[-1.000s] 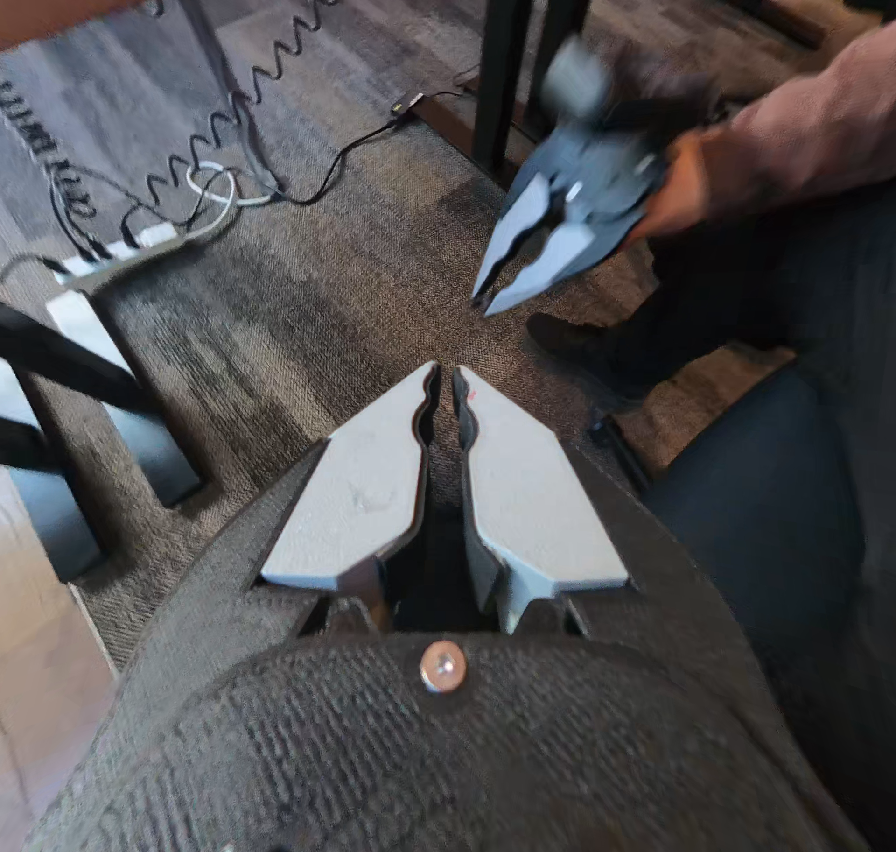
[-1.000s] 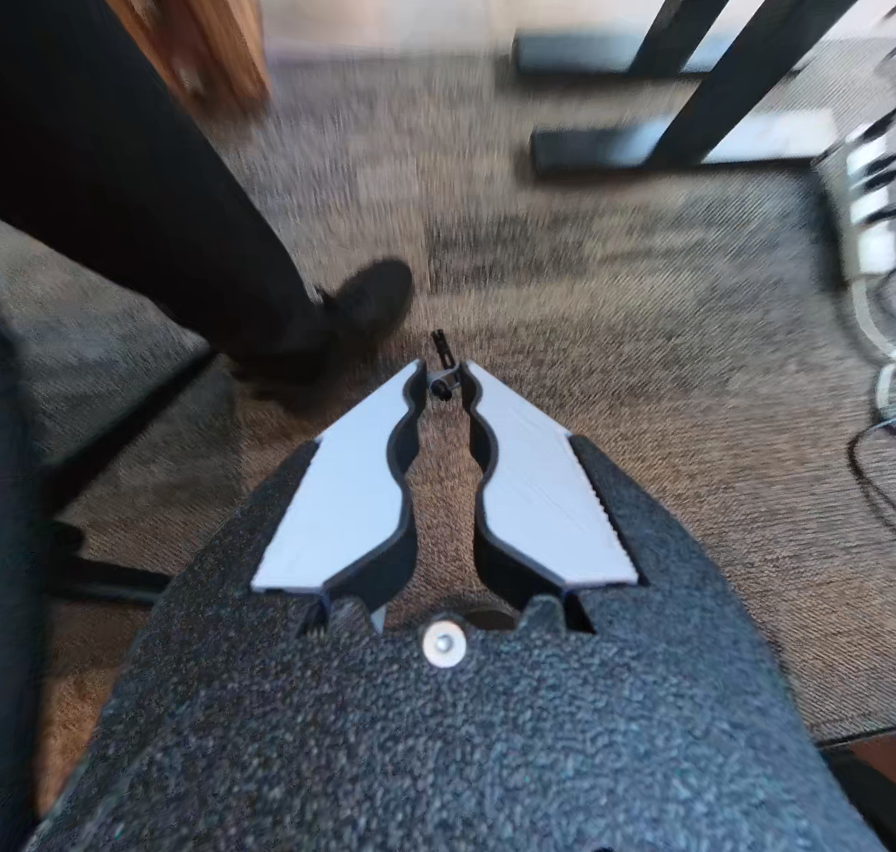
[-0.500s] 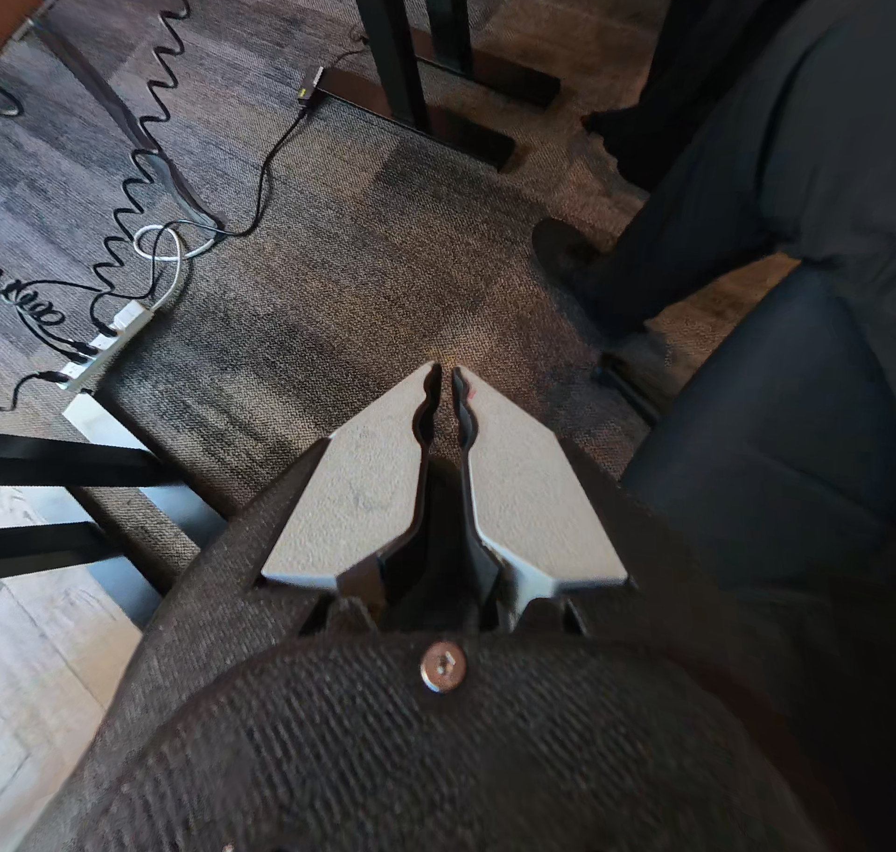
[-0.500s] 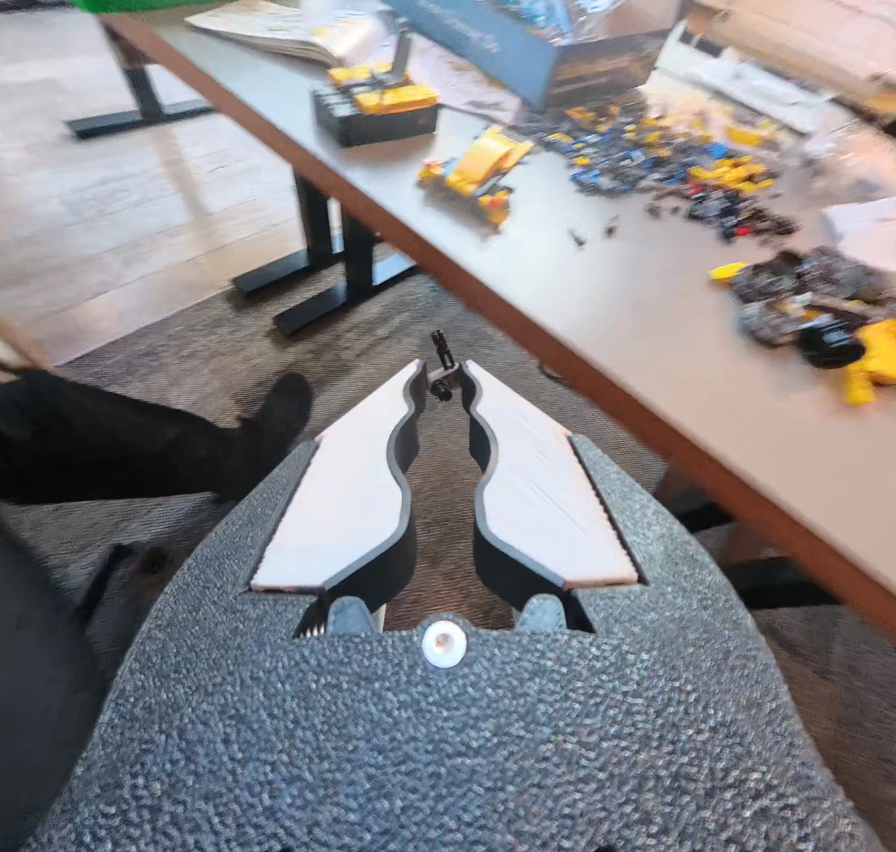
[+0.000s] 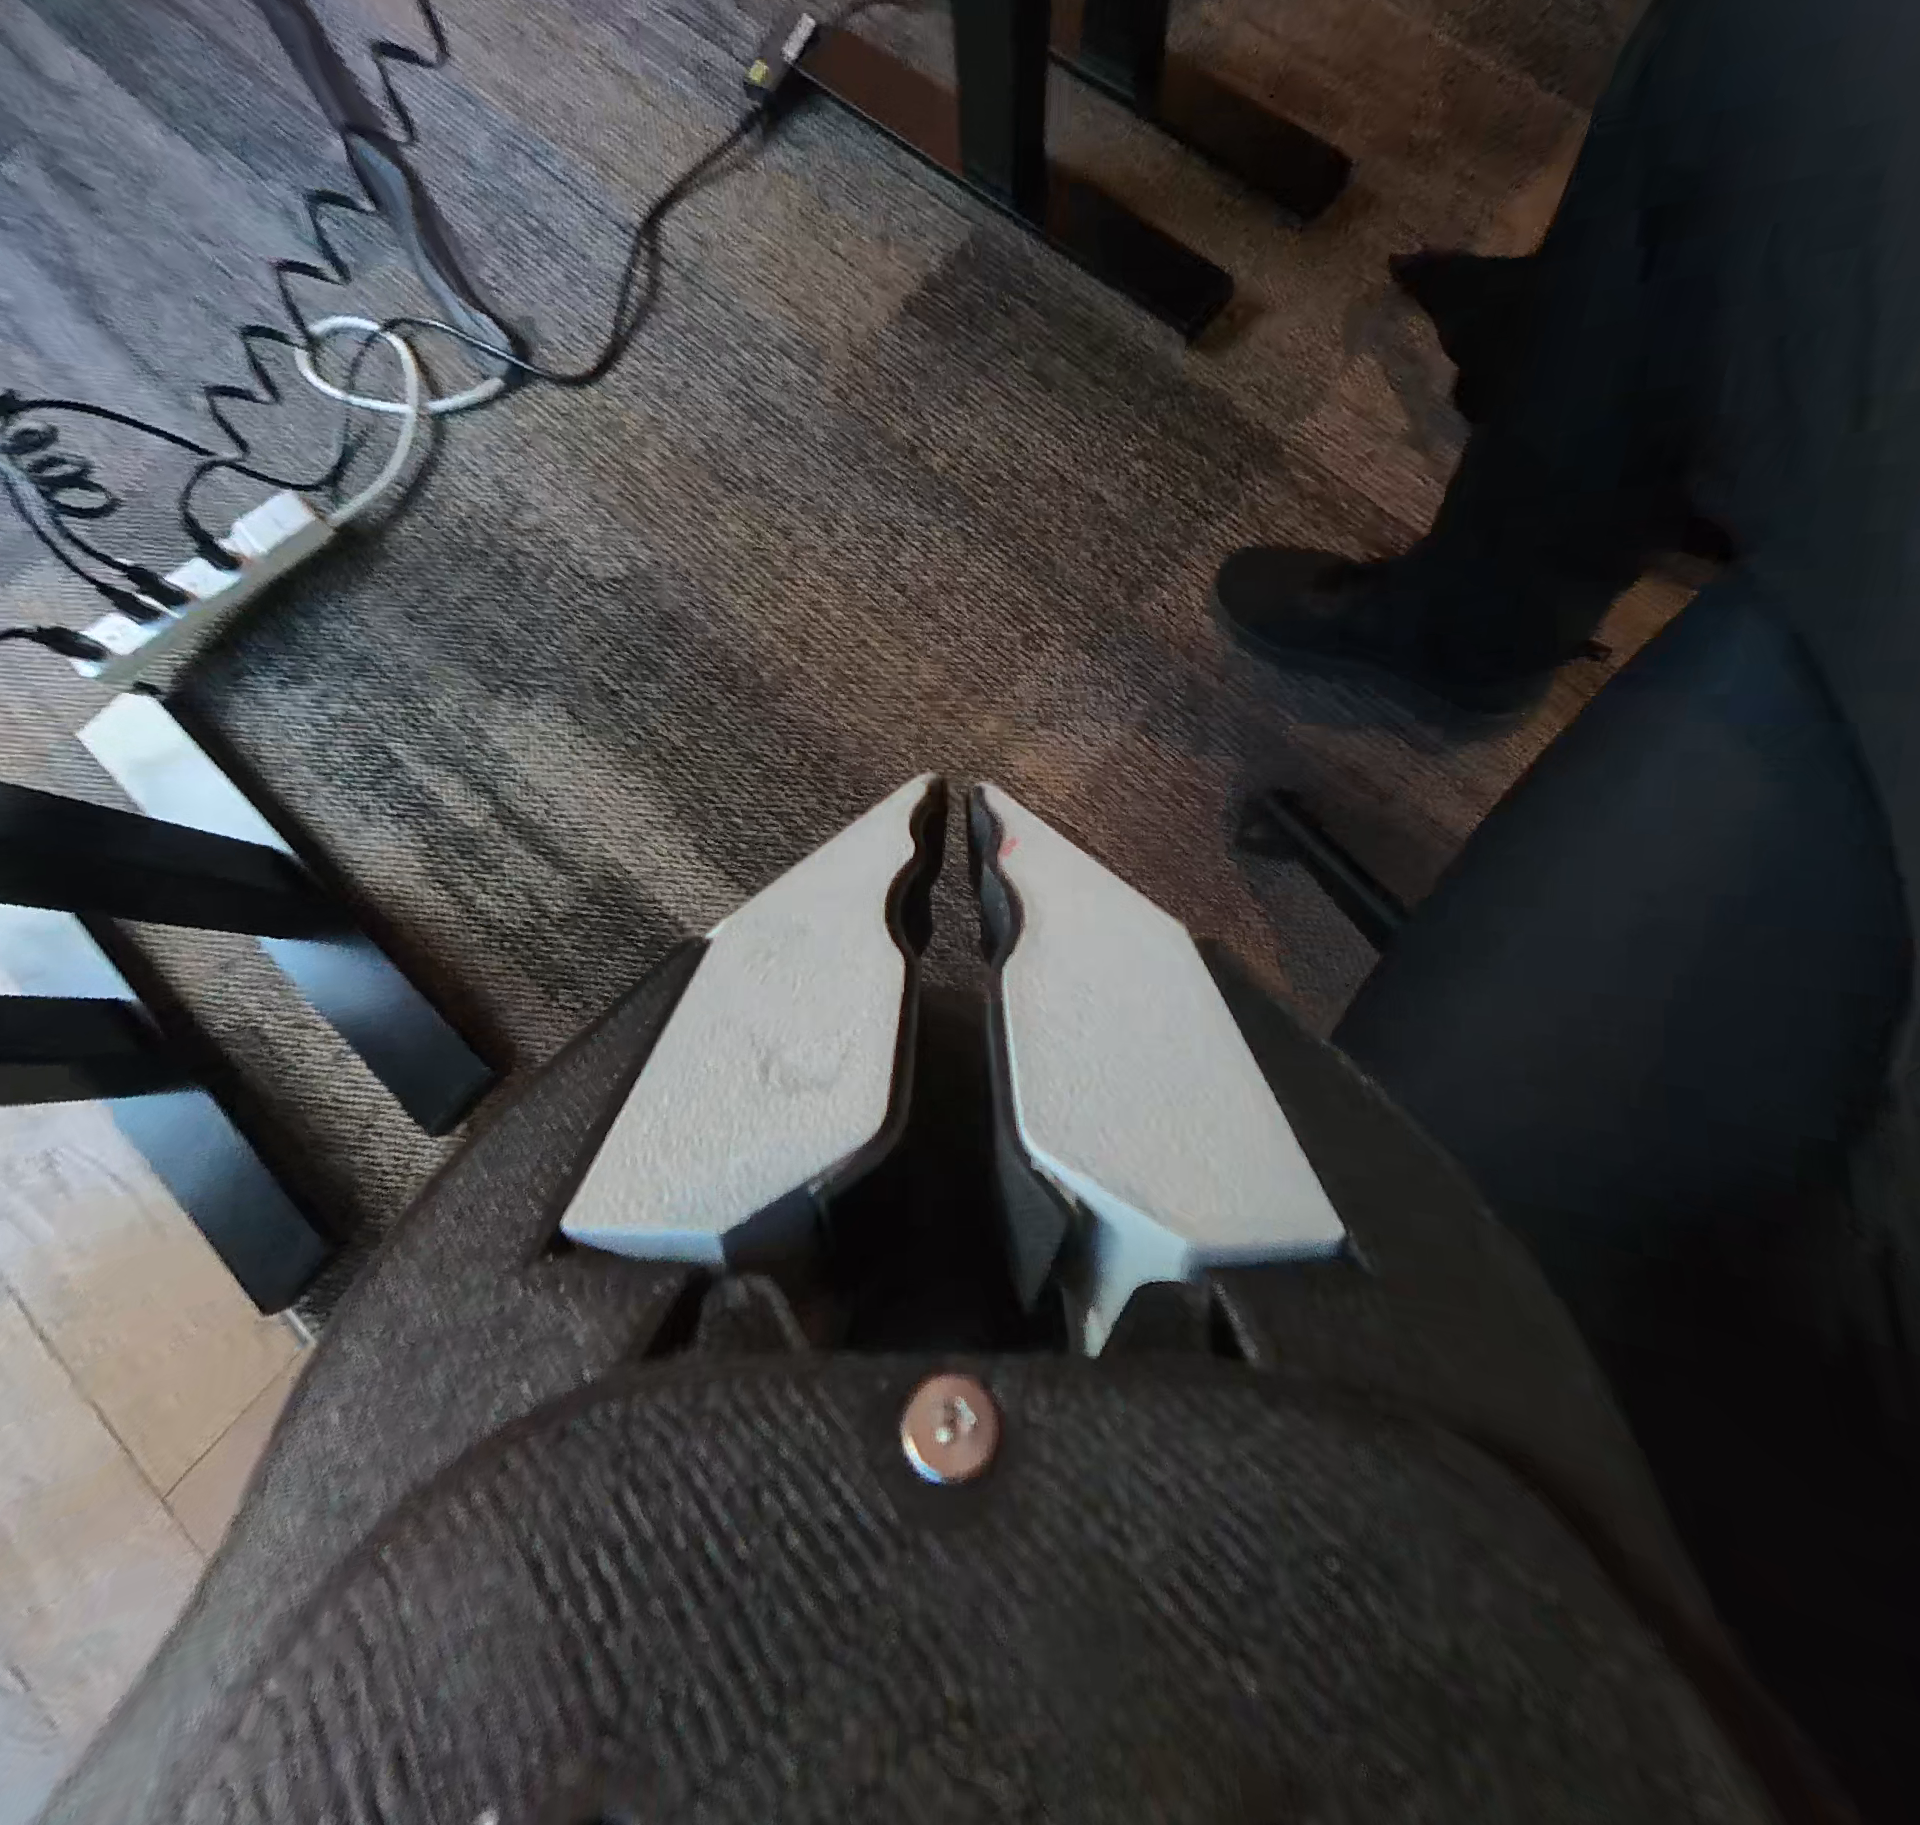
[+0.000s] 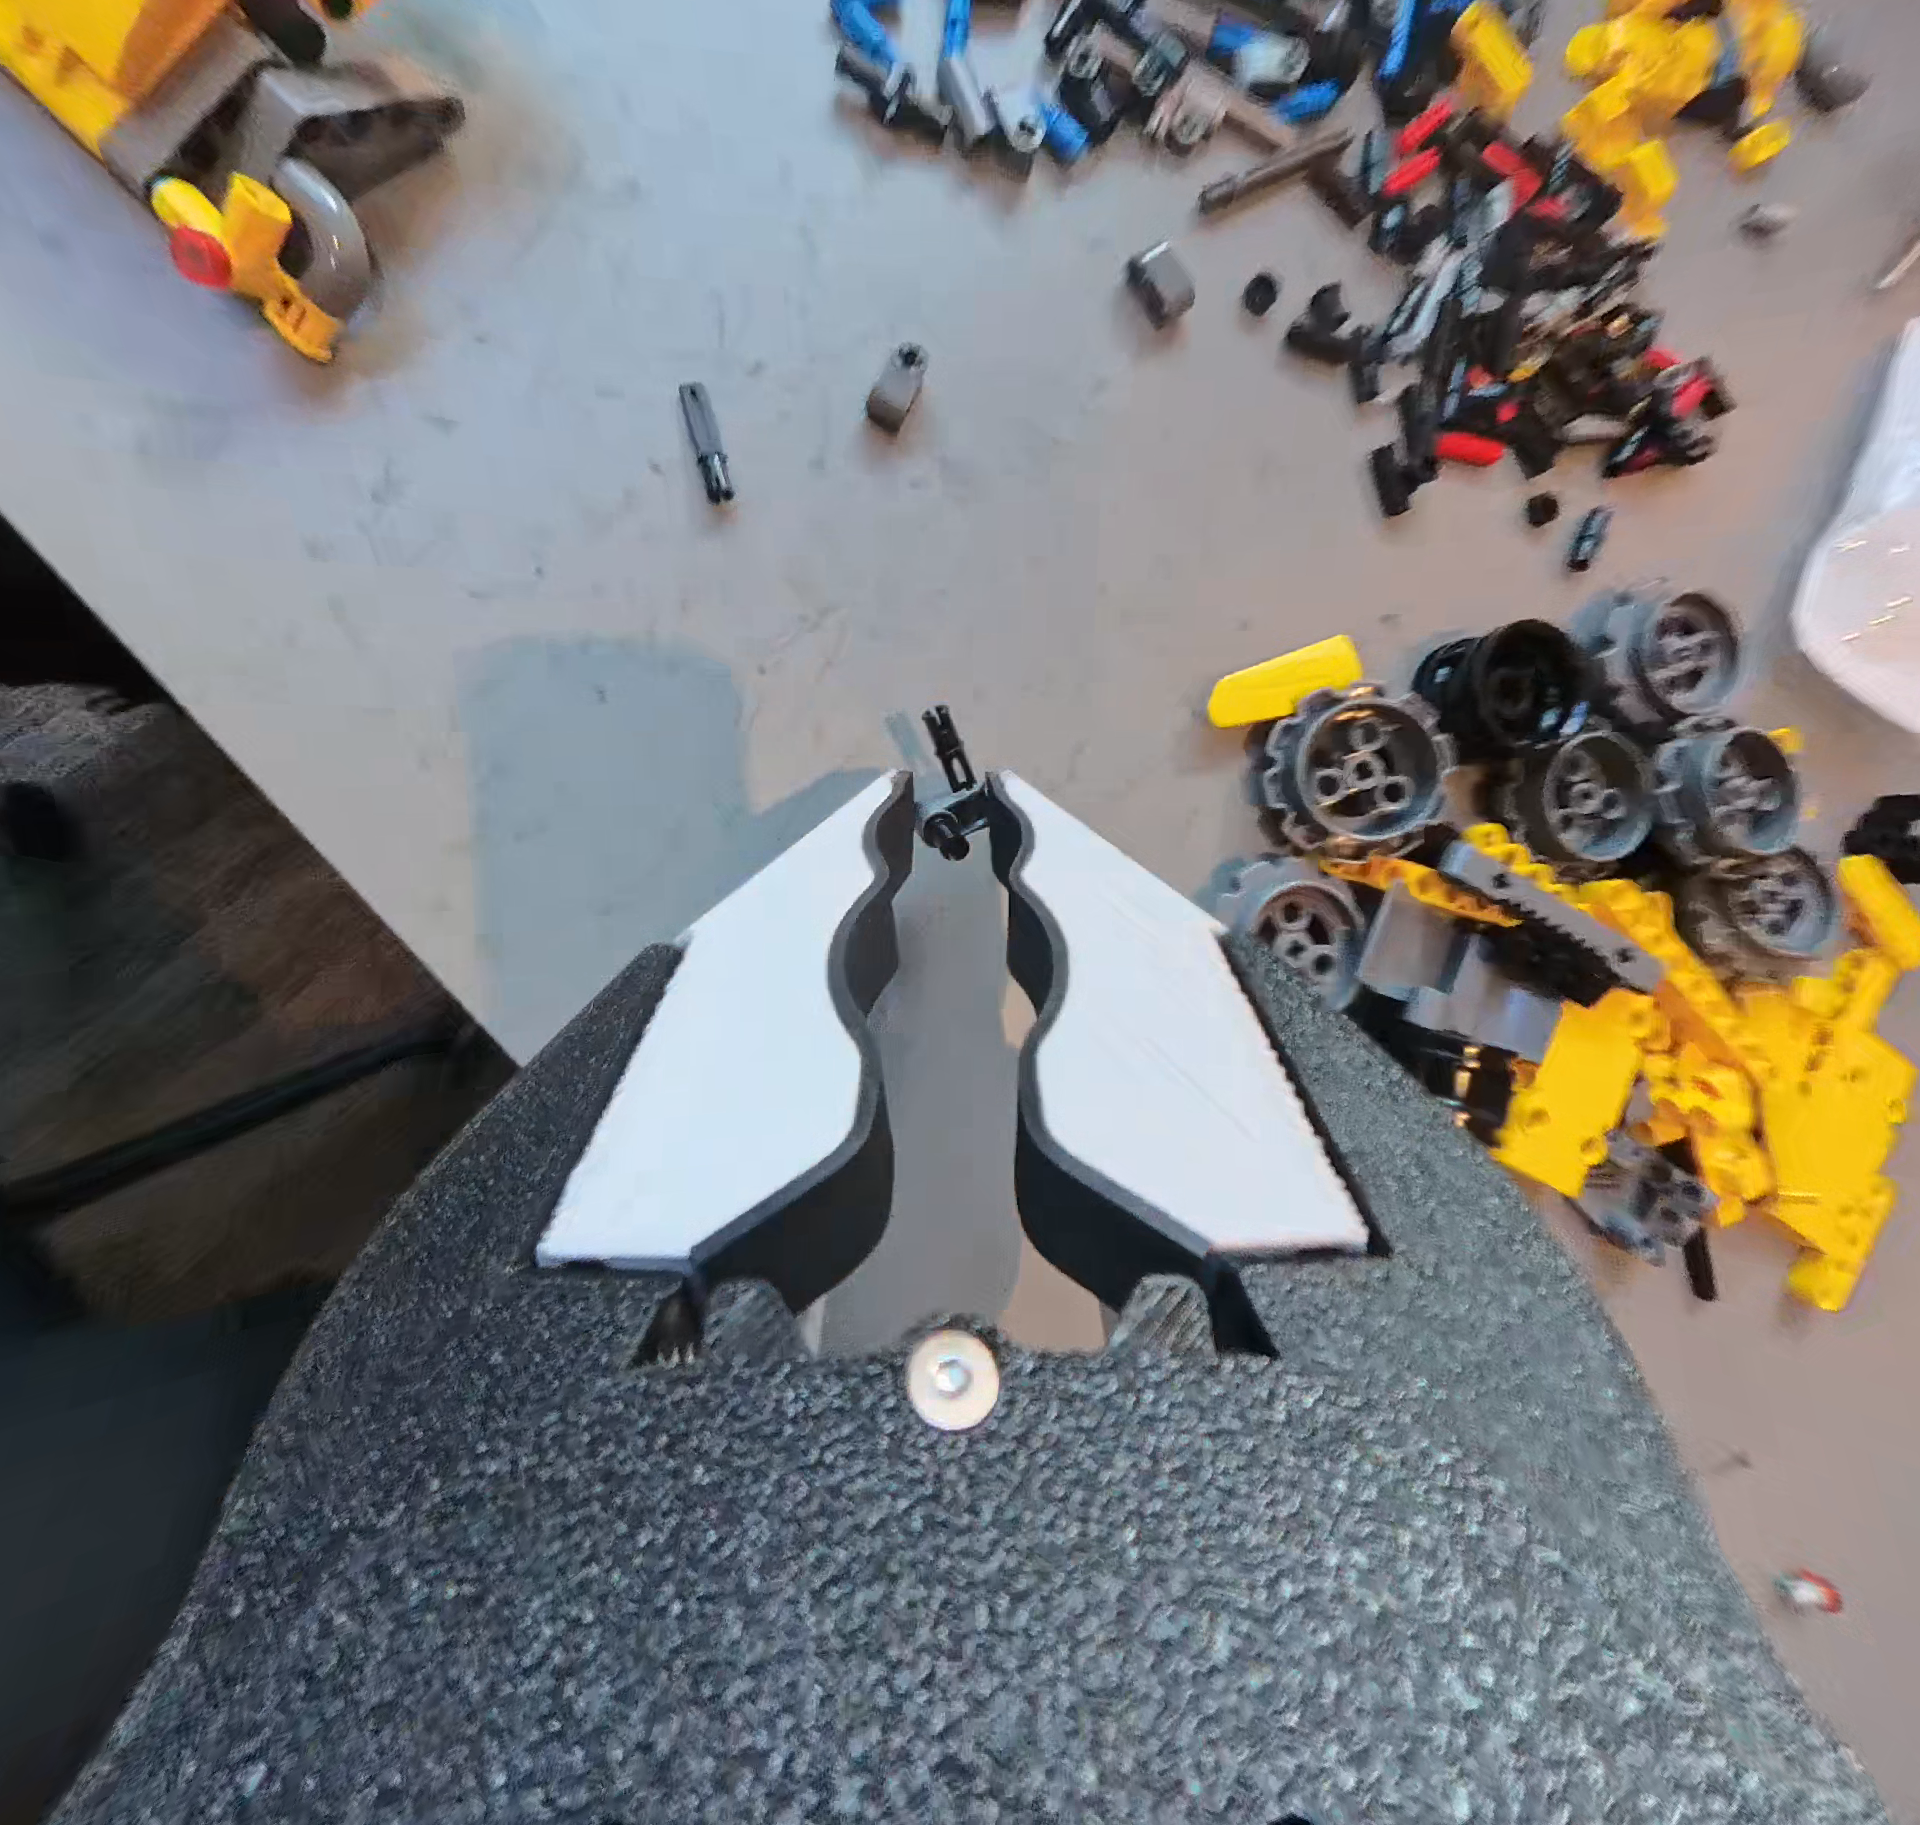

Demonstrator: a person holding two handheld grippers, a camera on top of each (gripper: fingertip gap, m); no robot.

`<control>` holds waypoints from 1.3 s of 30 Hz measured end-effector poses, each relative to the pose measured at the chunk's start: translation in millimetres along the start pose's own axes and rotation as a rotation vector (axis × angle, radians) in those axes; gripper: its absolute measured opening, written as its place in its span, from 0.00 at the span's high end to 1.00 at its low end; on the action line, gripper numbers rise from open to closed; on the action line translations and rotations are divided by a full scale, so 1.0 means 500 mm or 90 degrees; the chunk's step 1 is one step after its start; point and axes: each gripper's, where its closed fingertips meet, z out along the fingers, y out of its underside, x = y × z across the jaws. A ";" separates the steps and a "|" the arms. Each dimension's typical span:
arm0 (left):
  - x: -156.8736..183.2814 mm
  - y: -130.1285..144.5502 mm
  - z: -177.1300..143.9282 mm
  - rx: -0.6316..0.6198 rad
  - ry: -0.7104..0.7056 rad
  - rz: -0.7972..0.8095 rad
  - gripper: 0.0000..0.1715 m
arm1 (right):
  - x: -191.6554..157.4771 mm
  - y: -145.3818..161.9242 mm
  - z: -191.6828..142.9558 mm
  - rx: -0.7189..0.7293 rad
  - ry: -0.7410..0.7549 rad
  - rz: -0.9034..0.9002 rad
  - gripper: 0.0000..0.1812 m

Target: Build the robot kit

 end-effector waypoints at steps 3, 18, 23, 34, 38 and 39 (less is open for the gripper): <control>-0.058 -0.024 -0.007 0.005 -0.034 0.009 0.99 | -0.008 0.020 0.008 -0.017 -0.015 0.017 0.94; -0.226 -0.191 0.039 0.080 -0.107 0.096 0.99 | 0.030 0.052 -0.019 0.070 -0.011 0.162 0.85; -0.190 -0.190 0.051 0.071 -0.092 0.120 0.99 | 0.022 0.042 -0.097 0.257 0.053 0.236 0.88; -0.129 -0.334 0.082 0.195 -0.026 0.135 0.98 | -0.028 0.072 -0.198 0.348 0.054 0.223 0.88; -0.110 -0.352 0.070 0.235 0.022 0.161 0.96 | -0.018 0.052 -0.158 0.312 0.031 0.196 0.88; -0.117 -0.363 0.060 0.256 0.019 0.162 0.96 | -0.013 0.048 -0.137 0.285 0.031 0.178 0.86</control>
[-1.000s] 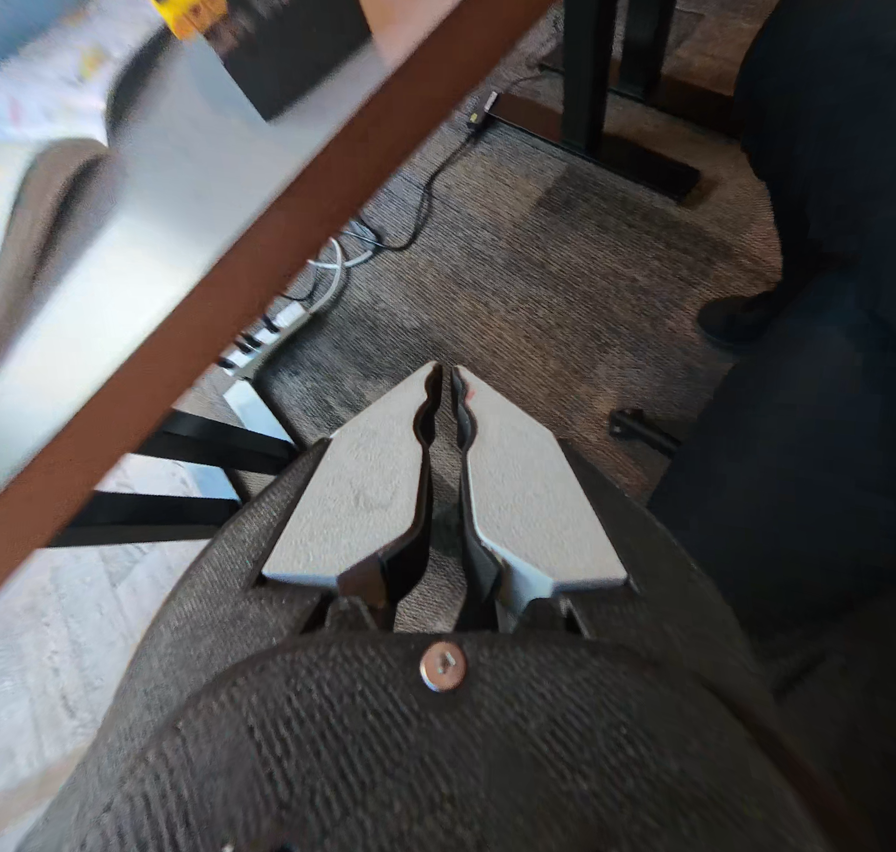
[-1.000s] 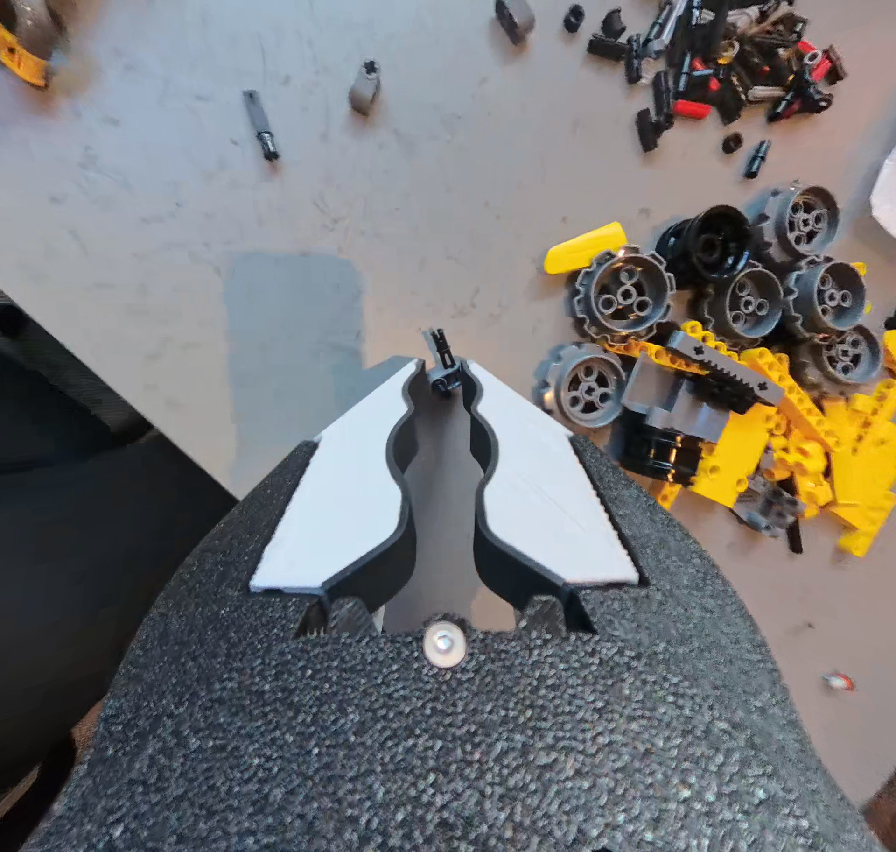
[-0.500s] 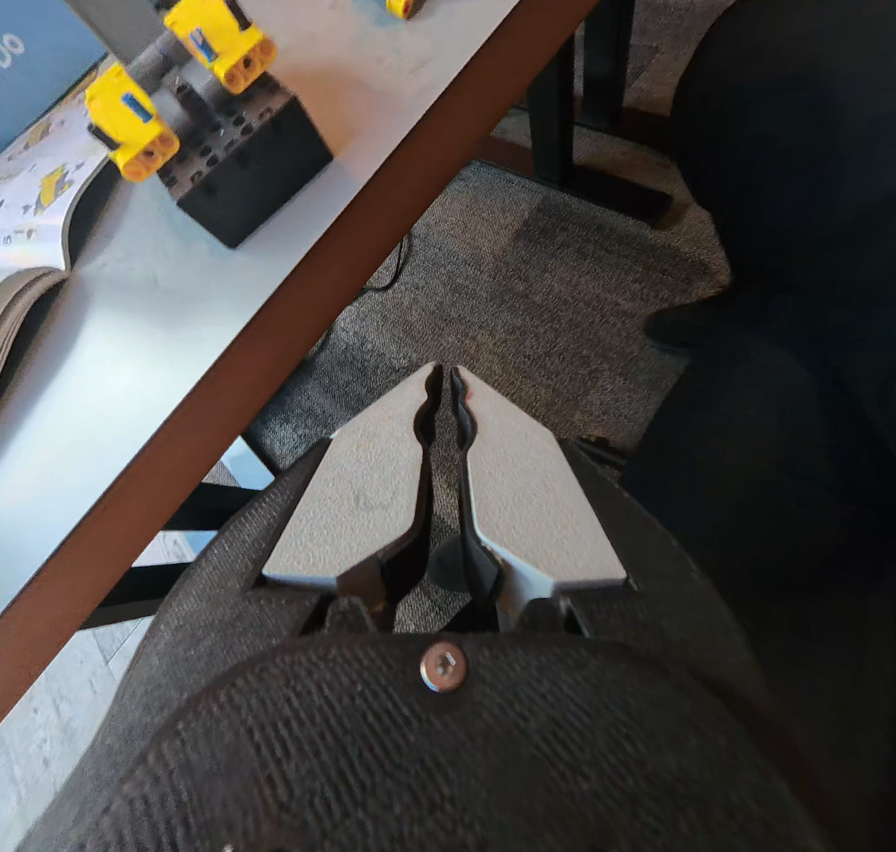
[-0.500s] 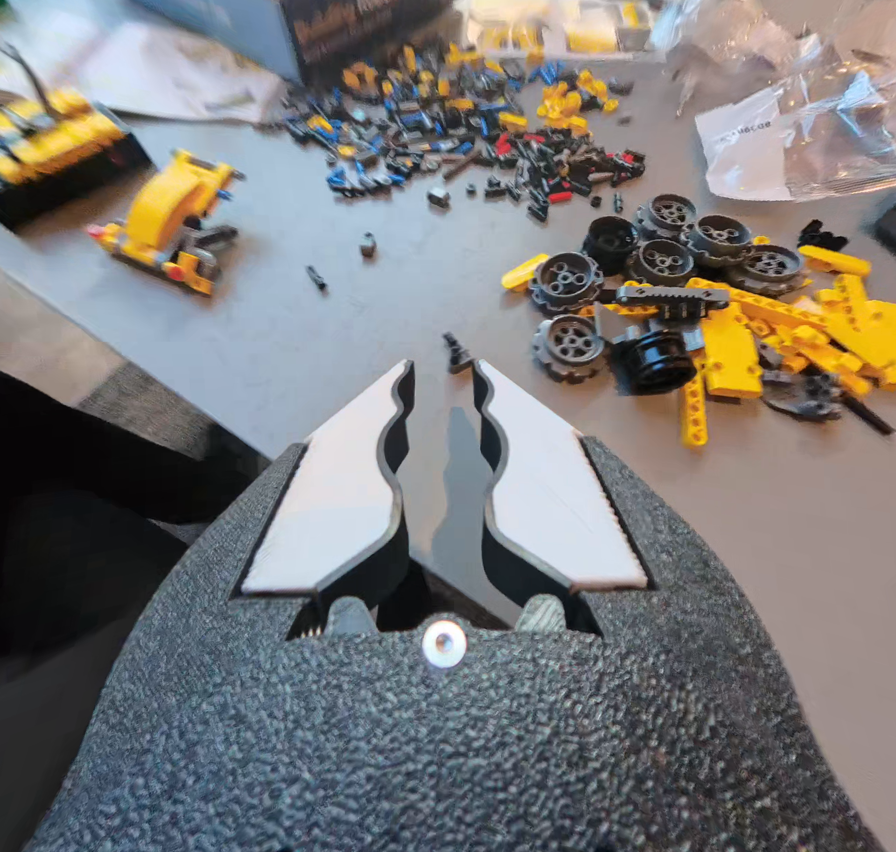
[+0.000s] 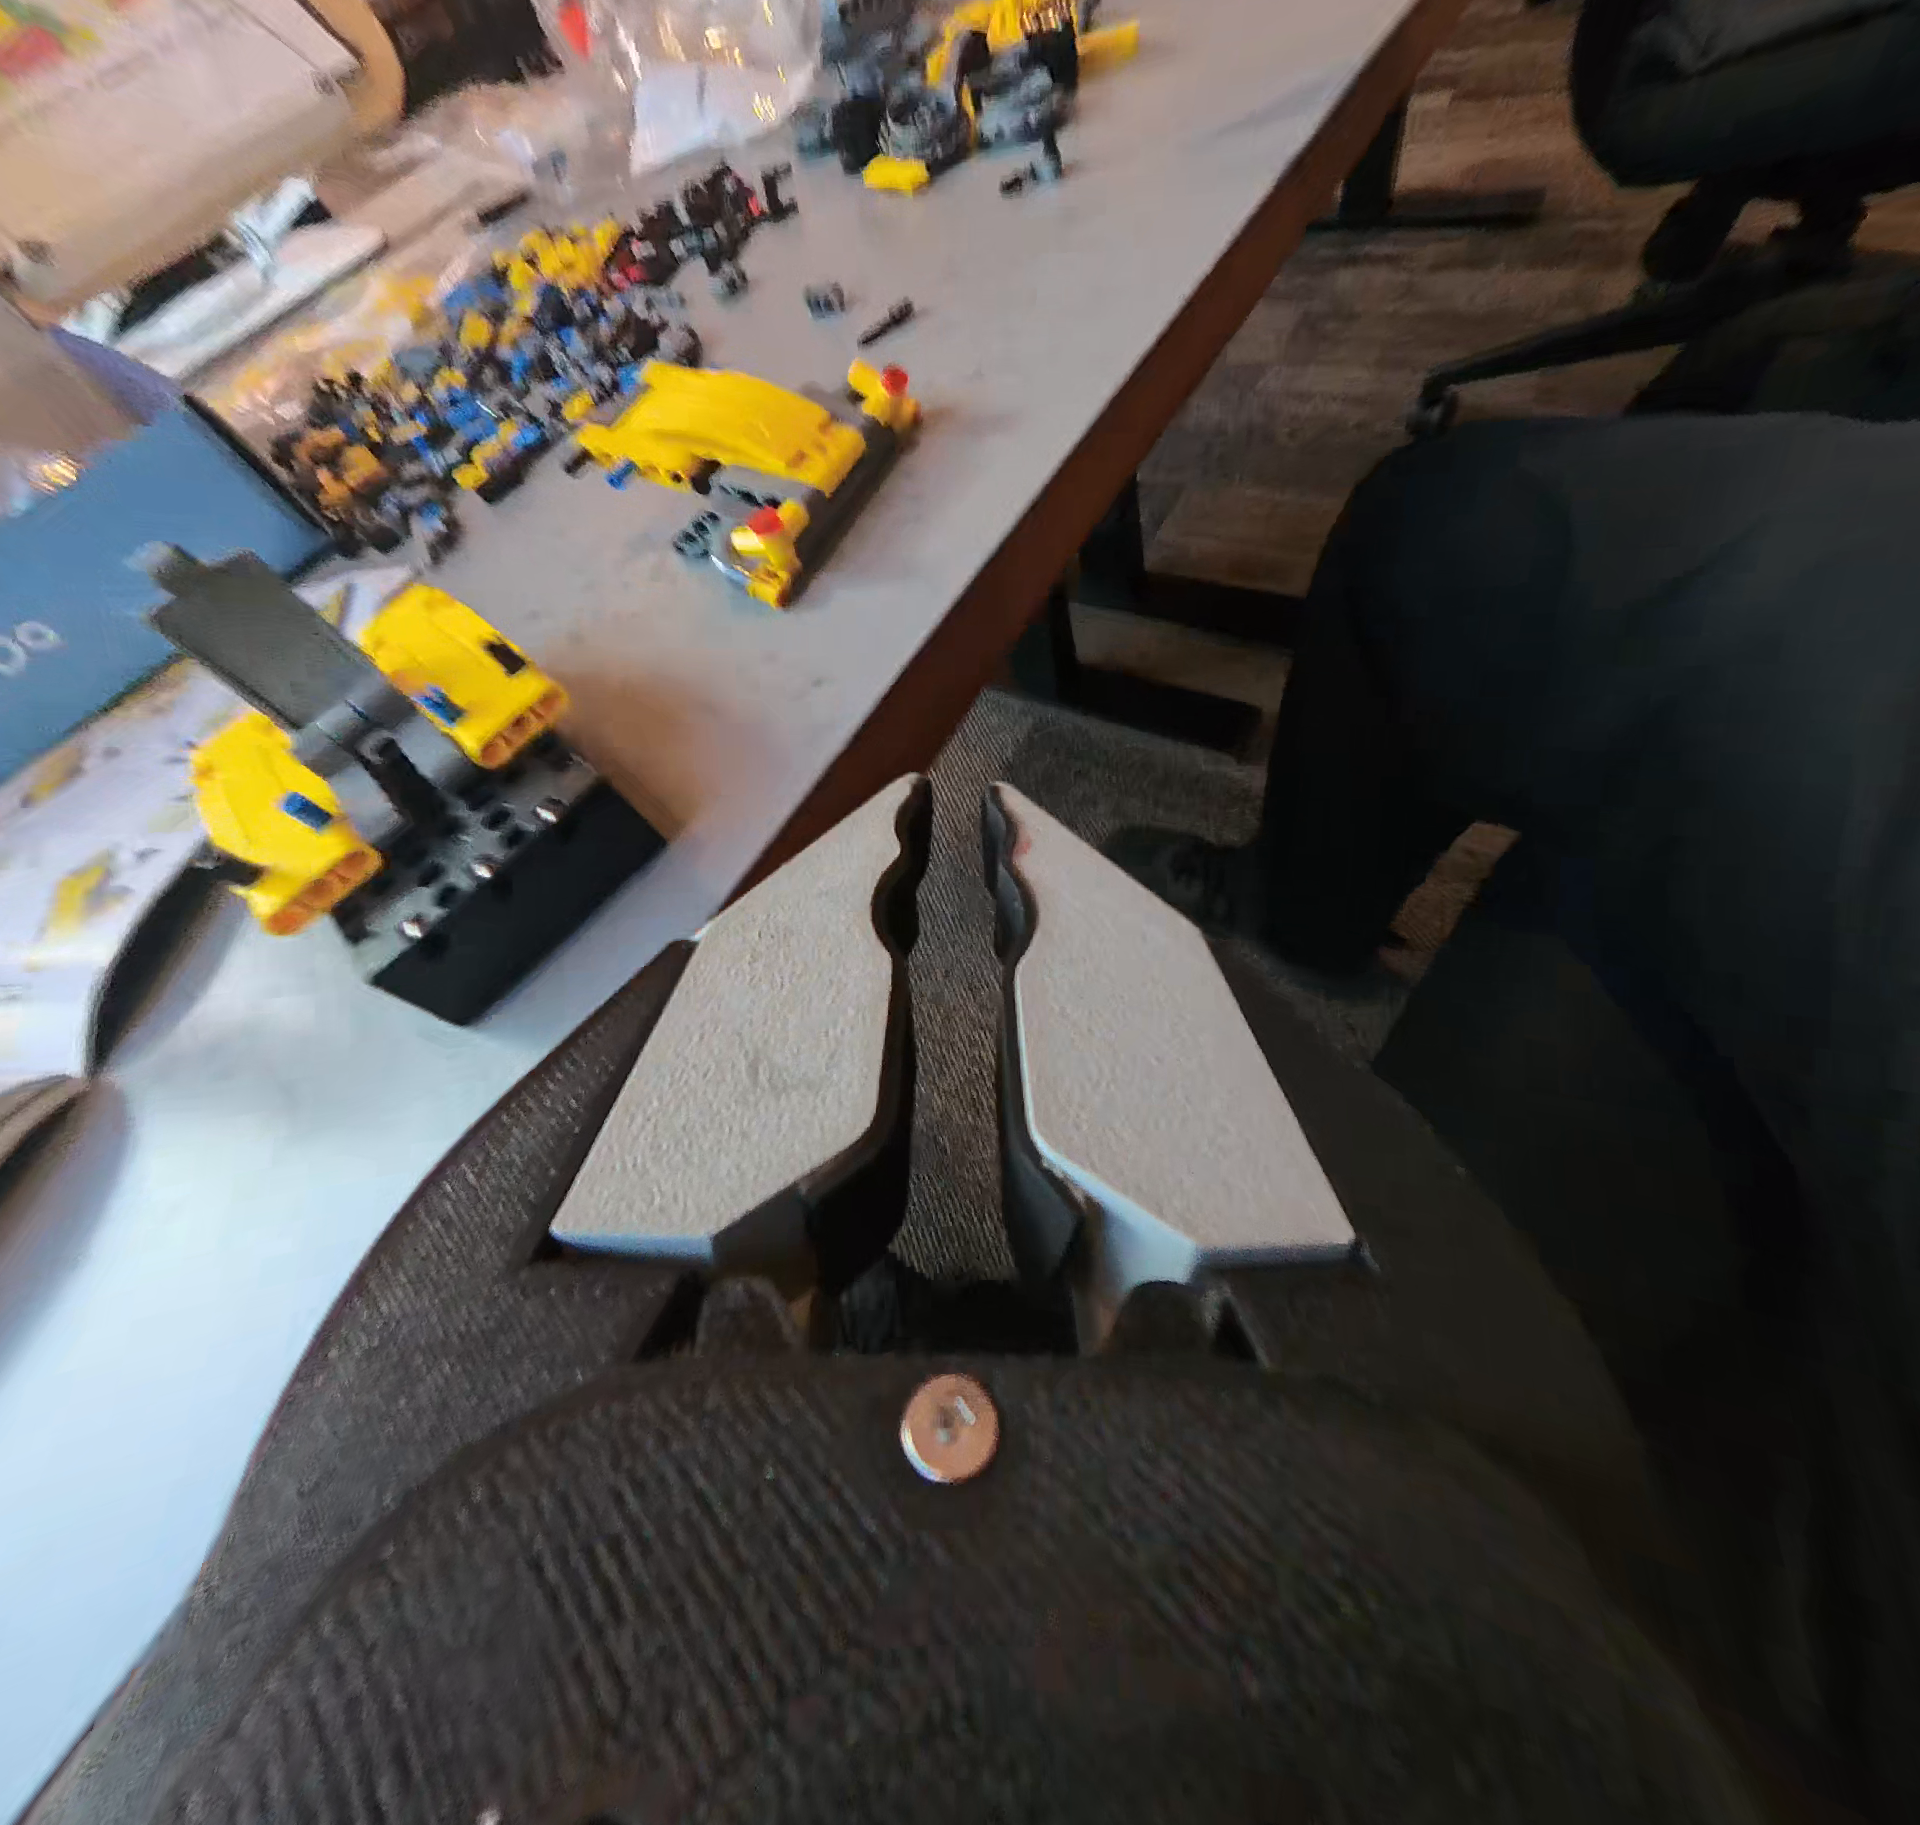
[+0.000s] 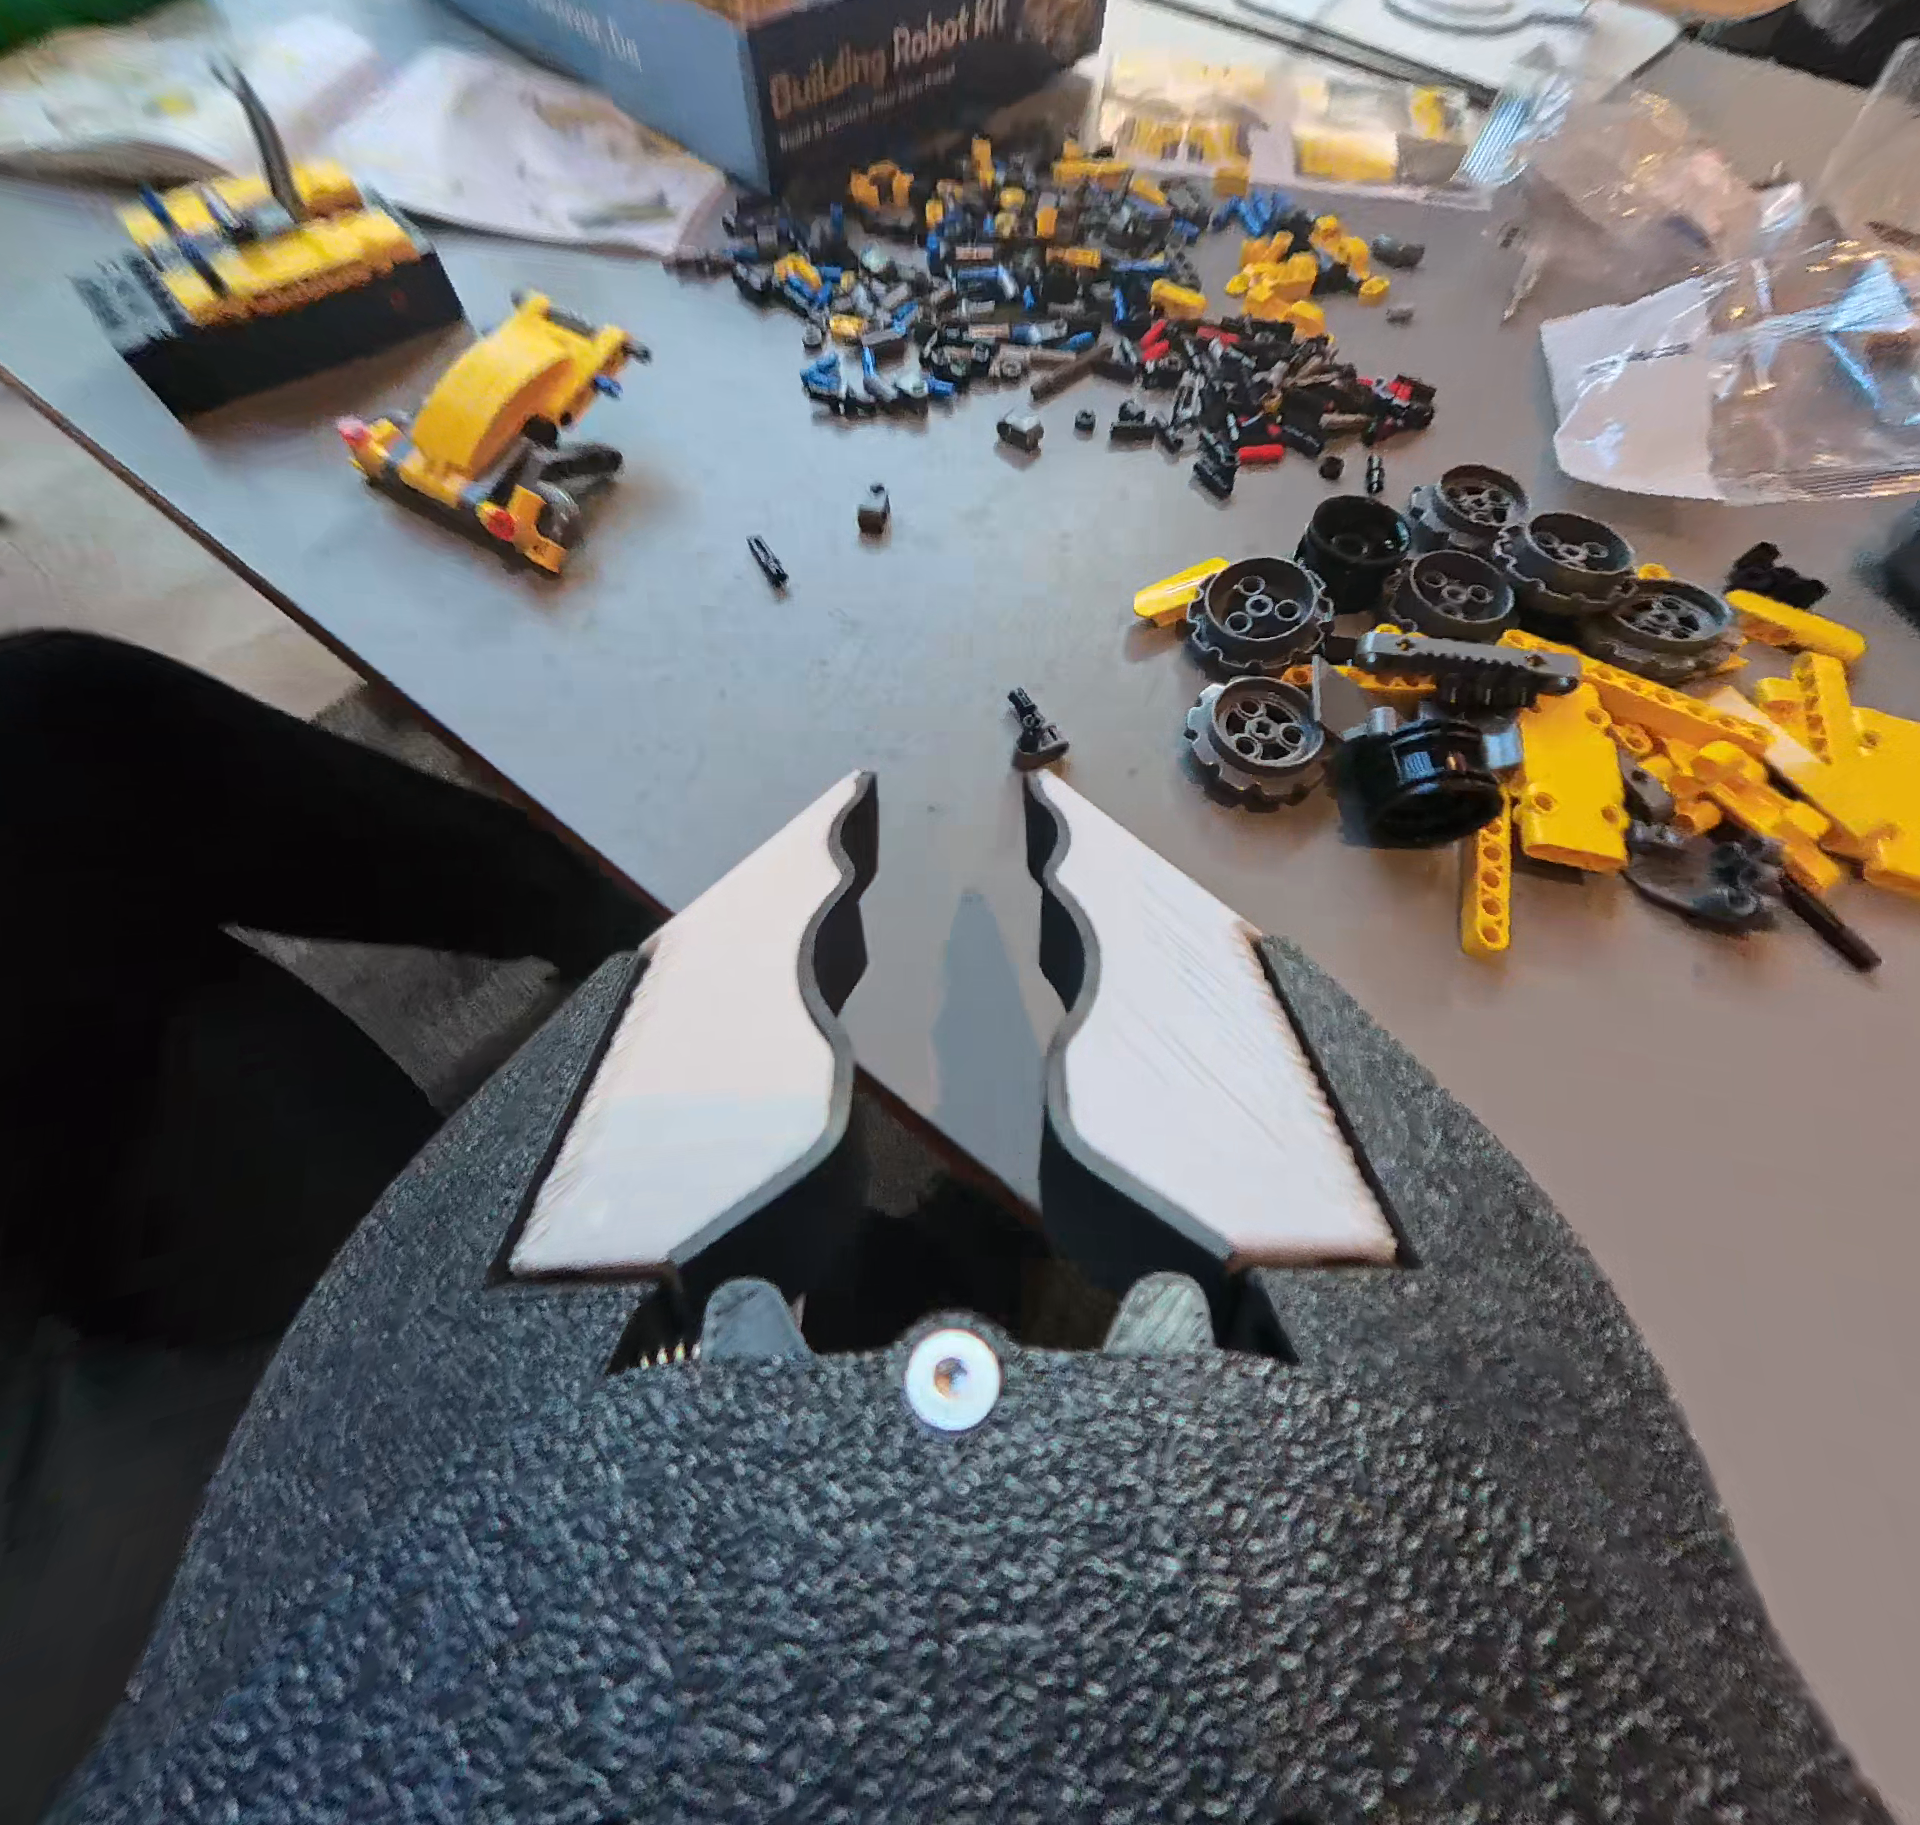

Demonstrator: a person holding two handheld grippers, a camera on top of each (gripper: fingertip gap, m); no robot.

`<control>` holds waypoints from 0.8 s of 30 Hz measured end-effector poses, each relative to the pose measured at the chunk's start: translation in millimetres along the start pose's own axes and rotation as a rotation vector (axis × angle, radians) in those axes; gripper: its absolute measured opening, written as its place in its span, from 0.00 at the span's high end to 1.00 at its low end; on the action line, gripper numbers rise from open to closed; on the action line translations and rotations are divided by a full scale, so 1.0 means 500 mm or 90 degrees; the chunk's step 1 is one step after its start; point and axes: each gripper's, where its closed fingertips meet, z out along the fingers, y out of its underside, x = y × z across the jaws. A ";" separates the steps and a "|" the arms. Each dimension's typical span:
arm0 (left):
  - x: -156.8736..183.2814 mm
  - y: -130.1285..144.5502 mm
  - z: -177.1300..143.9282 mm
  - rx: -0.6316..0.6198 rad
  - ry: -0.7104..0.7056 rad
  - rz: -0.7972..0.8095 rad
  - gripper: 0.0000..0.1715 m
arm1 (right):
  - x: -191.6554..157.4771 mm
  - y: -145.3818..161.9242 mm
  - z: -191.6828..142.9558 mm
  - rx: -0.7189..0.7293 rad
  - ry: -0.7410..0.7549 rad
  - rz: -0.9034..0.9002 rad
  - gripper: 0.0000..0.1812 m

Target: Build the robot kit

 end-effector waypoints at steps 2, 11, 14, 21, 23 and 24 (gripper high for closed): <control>-0.030 -0.012 -0.007 0.027 -0.011 -0.019 0.96 | 0.014 0.006 0.045 -0.053 0.001 -0.042 0.84; -0.060 -0.023 -0.026 0.058 0.075 -0.082 0.96 | -0.003 0.030 0.154 -0.166 -0.098 -0.088 0.84; -0.064 -0.024 -0.035 0.069 0.084 -0.088 0.97 | -0.013 0.026 0.163 -0.184 -0.119 -0.081 0.93; -0.106 -0.043 -0.046 0.115 0.100 -0.075 0.97 | -0.045 0.006 0.183 -0.212 -0.148 -0.088 1.00; -0.113 -0.048 -0.047 0.124 0.109 -0.072 0.96 | -0.053 -0.005 0.185 -0.205 -0.147 -0.093 1.00; -0.116 -0.048 -0.046 0.127 0.116 -0.076 0.96 | -0.056 -0.011 0.183 -0.200 -0.147 -0.094 0.99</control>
